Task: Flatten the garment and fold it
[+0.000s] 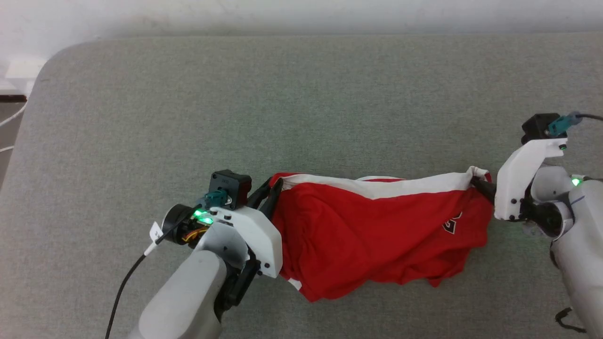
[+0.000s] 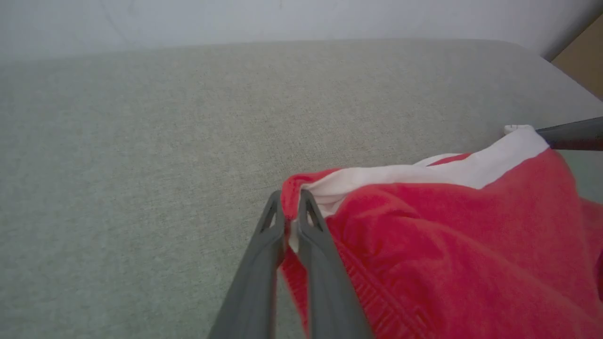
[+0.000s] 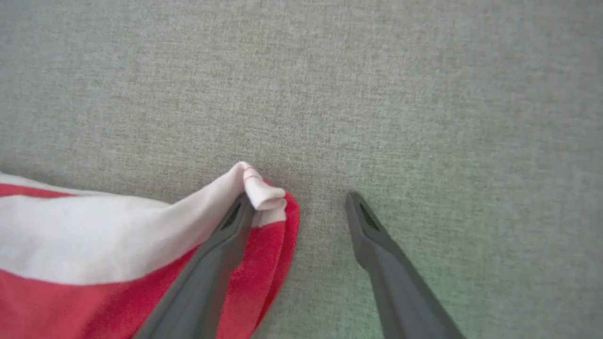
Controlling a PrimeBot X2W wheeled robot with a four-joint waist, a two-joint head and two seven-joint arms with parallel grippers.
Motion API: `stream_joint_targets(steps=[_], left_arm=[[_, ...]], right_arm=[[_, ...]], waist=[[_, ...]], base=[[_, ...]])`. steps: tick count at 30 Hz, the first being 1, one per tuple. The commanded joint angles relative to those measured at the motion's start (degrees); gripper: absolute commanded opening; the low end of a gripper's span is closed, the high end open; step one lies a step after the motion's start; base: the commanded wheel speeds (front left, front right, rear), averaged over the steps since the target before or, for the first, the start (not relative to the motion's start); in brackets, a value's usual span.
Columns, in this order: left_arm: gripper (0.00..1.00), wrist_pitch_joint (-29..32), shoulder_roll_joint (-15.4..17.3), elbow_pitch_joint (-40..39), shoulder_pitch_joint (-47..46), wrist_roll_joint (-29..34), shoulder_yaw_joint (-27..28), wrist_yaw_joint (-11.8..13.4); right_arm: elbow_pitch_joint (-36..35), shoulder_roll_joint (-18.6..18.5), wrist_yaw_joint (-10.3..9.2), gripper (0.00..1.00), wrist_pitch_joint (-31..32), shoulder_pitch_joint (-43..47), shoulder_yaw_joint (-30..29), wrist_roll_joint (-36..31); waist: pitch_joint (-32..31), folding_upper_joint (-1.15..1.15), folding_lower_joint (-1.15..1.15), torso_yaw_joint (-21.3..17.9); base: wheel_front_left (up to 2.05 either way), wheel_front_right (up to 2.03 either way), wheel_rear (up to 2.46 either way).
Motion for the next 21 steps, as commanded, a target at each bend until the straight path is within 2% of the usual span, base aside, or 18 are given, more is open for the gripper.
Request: stream_joint_targets(steps=[1,2,3,6,11,18,21], left_arm=[[0.0,-0.6,-0.2,0.2,-0.8,0.5,0.0,-0.2],[0.0,-0.8,-0.2,0.3,-0.9,0.5,-0.1,-0.2],[0.0,-0.9,-0.2,0.4,-0.9,0.4,-0.1,-0.3],[0.0,-1.0,-0.2,1.0,-0.6,0.1,-0.1,-0.2],[0.0,-0.8,-0.1,2.1,0.4,-1.1,0.0,-0.6],[0.0,-3.0,1.3,2.2,-2.2,-2.3,3.0,-0.3],[0.0,-3.5,1.9,3.2,-6.3,-3.1,4.8,-1.2]], right_arm=[[3.1,0.5,-0.04,0.57,2.3,1.5,1.8,1.0],[4.0,0.4,-0.04,0.42,3.6,1.7,2.8,1.4],[4.7,0.4,-0.04,0.0,4.7,1.8,3.5,2.2],[5.2,0.1,-0.04,0.0,6.0,2.3,5.6,4.1],[3.5,-1.6,-0.04,0.0,3.3,2.3,8.6,6.4],[-2.7,-6.0,-0.04,0.0,-8.0,-0.8,9.6,7.6],[-4.3,-7.4,-0.04,0.0,-11.2,-2.9,9.3,7.8]], waist=[[1.0,0.0,0.0,0.9],[1.0,0.0,0.0,1.0],[0.9,0.0,0.0,1.0],[0.3,0.0,0.0,0.9],[-2.0,0.0,0.0,0.2],[-7.2,0.0,0.0,-0.4],[-9.2,0.0,0.0,-0.4]], base=[[0.0,0.0,0.0],[0.0,0.0,0.0],[0.0,0.0,0.0],[0.0,0.0,0.0],[0.0,0.0,0.0],[0.0,0.0,0.0],[0.0,0.0,0.0]])
